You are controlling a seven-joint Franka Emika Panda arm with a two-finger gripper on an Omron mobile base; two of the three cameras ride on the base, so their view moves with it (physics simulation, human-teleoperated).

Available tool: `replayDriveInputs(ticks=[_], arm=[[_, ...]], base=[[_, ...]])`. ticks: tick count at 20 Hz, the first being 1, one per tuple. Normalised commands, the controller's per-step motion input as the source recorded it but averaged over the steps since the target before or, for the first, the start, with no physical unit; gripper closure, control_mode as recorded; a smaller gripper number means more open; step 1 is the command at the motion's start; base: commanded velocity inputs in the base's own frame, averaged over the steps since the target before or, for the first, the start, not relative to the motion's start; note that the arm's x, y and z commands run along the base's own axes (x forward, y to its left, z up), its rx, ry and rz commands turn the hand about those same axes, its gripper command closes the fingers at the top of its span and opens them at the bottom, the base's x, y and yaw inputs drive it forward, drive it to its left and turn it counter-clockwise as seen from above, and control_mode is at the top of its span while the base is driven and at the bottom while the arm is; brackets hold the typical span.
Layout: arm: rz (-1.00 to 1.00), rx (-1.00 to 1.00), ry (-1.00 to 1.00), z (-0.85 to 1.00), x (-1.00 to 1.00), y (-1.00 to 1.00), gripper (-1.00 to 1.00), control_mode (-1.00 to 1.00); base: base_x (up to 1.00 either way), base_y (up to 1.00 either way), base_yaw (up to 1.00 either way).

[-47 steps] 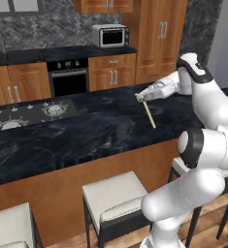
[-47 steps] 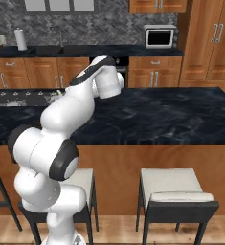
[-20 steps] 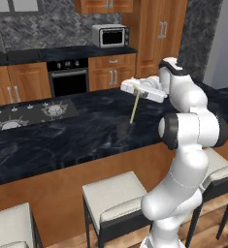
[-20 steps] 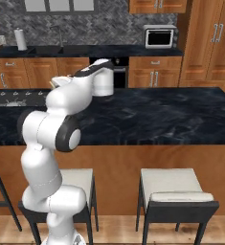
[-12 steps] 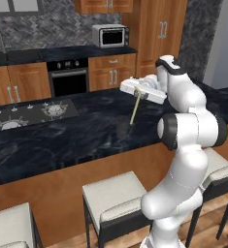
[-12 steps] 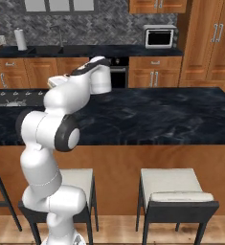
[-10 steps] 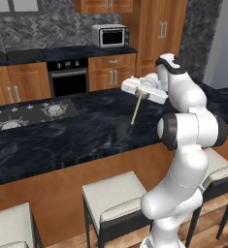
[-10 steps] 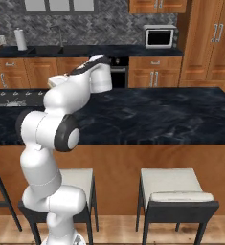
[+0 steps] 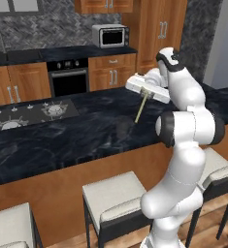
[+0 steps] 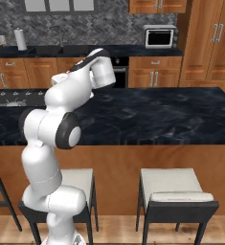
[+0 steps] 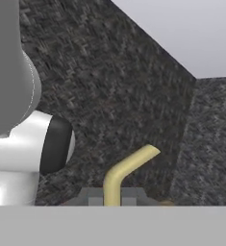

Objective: Take a straw from the drawer in front and place it inside the glass cup on the dining counter.

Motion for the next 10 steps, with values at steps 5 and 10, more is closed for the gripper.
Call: replayDriveInputs(ticks=[5, 10], arm=[[0.01, 0.04, 0.0, -0.05, 0.02, 0.0, 1.0, -1.0], [0.0, 0.05, 0.0, -0.05, 0.05, 0.0, 1.0, -1.0]], base=[[0.0, 0.0, 0.0], [0.0, 0.0, 0.0]])
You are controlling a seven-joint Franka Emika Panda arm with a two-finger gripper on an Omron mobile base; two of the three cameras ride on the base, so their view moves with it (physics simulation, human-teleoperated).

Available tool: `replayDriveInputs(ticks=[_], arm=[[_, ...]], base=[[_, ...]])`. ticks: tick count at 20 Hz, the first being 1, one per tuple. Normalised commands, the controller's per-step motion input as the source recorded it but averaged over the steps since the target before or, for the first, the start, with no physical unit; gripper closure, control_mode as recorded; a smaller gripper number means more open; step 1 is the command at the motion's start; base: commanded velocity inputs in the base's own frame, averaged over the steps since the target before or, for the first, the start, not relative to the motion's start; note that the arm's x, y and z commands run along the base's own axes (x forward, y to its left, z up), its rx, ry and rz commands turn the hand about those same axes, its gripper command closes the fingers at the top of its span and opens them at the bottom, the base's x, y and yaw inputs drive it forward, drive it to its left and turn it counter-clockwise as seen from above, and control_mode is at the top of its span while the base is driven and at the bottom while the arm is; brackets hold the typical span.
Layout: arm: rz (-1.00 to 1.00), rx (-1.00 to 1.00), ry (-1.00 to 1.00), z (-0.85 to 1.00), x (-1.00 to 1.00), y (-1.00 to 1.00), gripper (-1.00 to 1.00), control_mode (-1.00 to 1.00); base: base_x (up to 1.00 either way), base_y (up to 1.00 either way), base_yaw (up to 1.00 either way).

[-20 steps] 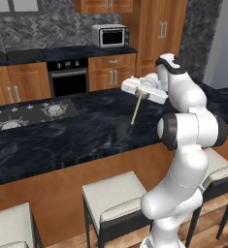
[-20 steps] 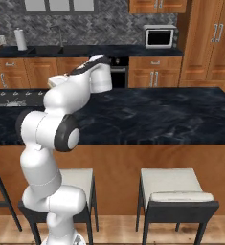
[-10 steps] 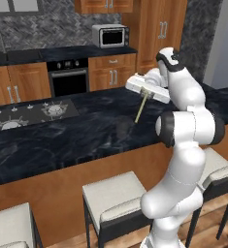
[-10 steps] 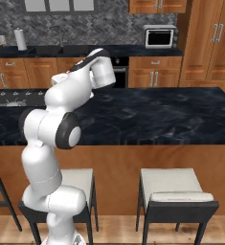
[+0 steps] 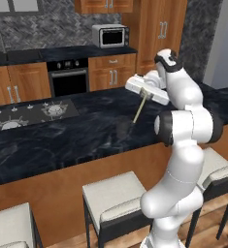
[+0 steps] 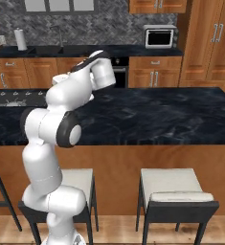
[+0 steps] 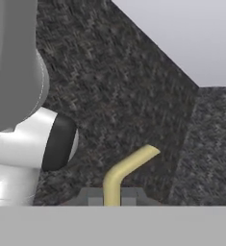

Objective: Take a straw from the drawer in front and place it inside the glass cup on the dining counter.

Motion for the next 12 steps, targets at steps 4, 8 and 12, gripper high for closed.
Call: replayDriveInputs(ticks=[4, 8, 12], arm=[[-0.19, 0.02, 0.0, -0.01, 0.0, 0.2, 1.0, -1.0], [-0.33, 0.0, -0.01, 0.0, 0.0, 0.21, 1.0, -1.0], [-0.42, 0.0, -0.06, 0.0, 0.0, 0.22, 1.0, -1.0]], base=[[0.0, 0.0, 0.0], [0.0, 0.0, 0.0], [0.0, 0.0, 0.0]])
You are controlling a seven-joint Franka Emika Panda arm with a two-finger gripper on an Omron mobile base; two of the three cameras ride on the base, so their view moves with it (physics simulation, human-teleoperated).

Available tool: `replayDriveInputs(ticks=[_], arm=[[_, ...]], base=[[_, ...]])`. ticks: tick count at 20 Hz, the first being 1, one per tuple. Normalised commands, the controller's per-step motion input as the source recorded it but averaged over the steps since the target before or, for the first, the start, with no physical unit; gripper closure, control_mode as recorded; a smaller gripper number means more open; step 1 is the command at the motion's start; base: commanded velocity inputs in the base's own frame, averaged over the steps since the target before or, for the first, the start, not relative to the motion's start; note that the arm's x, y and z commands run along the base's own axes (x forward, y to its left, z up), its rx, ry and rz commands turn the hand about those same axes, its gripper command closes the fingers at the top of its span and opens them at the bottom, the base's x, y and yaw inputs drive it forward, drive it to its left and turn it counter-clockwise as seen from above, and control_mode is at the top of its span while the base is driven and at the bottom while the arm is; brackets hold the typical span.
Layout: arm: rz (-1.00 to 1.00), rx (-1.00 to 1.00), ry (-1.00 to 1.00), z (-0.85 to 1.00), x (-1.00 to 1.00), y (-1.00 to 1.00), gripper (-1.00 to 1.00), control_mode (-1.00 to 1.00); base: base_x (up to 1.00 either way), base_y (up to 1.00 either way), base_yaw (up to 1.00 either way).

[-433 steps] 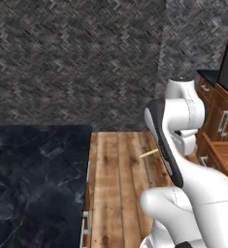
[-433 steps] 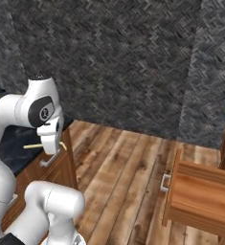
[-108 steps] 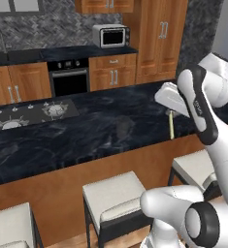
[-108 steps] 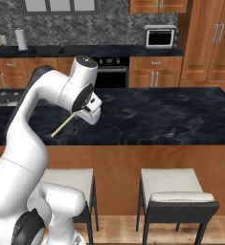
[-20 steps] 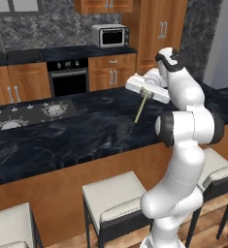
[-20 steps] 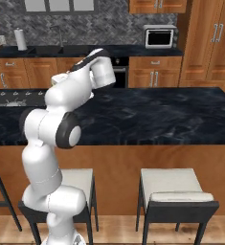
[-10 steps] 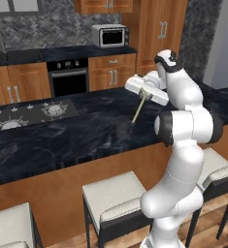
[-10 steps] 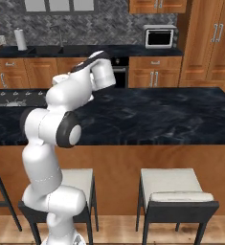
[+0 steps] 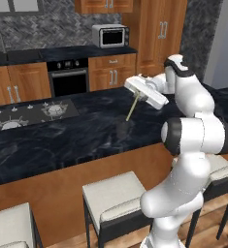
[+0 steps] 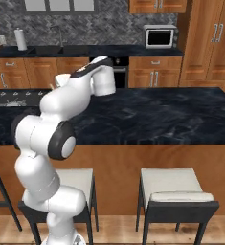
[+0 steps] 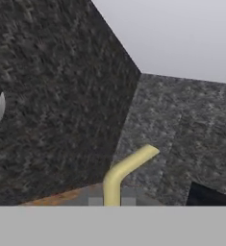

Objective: Take a straw from the drawer in front and place it inside the glass cup on the dining counter.

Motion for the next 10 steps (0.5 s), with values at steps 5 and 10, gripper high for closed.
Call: replayDriveInputs(ticks=[5, 10], arm=[[-0.45, -0.03, -0.06, 0.0, 0.0, 0.07, 1.0, -1.0], [-0.35, 0.0, 0.0, 0.0, 0.05, -0.04, 1.0, -1.0]], base=[[0.0, 0.0, 0.0], [0.0, 0.0, 0.0]])
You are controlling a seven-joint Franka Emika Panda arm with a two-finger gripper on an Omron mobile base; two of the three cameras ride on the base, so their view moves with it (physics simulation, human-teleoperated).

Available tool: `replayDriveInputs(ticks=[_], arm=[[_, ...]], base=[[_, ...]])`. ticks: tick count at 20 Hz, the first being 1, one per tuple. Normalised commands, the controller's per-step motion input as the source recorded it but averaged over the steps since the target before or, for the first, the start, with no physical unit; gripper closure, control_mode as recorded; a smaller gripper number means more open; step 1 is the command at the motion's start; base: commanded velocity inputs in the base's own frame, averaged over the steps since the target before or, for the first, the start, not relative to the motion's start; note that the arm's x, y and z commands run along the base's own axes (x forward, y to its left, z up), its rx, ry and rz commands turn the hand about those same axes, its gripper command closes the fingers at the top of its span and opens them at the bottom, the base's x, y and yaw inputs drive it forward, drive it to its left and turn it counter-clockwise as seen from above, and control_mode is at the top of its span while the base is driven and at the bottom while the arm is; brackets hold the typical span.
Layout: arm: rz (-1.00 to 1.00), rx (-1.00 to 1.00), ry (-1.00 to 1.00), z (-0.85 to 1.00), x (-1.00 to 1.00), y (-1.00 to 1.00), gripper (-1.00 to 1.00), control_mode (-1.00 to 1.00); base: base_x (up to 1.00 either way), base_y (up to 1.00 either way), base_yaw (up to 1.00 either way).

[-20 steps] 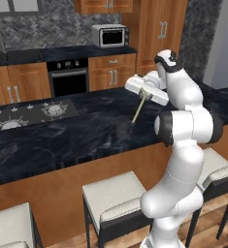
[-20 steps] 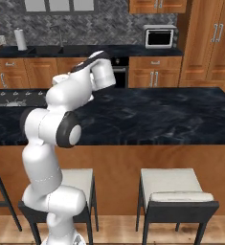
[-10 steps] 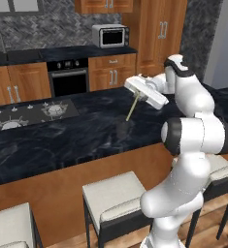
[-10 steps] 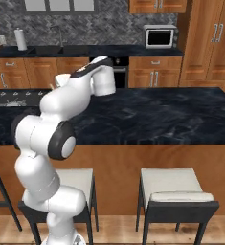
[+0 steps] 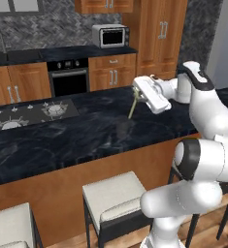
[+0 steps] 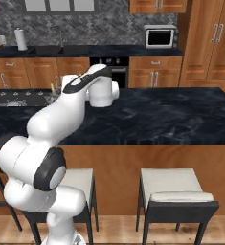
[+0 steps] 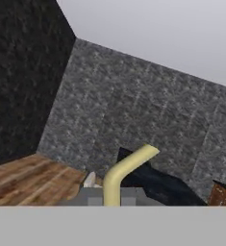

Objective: Take a straw from the drawer in front and place it inside the glass cup on the dining counter.

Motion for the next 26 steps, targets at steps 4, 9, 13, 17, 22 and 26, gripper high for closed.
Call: replayDriveInputs(ticks=[4, 9, 13, 17, 22, 26], arm=[[-0.24, 0.0, 0.0, 0.0, 0.03, 0.0, 1.0, -1.0], [-0.18, 0.0, 0.0, 0.0, 0.1, 0.0, 1.0, -1.0], [-0.15, 0.02, 0.03, 0.0, 0.09, 0.0, 1.0, -1.0], [-0.14, 0.03, 0.09, 0.0, 0.26, 0.0, 1.0, -1.0], [-0.08, 0.05, 0.16, -0.07, 0.34, 0.0, 1.0, -1.0], [-0.03, 0.05, 0.16, -0.15, 0.33, 0.0, 1.0, -1.0]], base=[[0.0, 0.0, 0.0], [0.0, 0.0, 0.0], [0.0, 0.0, 0.0], [0.0, 0.0, 0.0], [0.0, 0.0, 0.0], [0.0, 0.0, 0.0]])
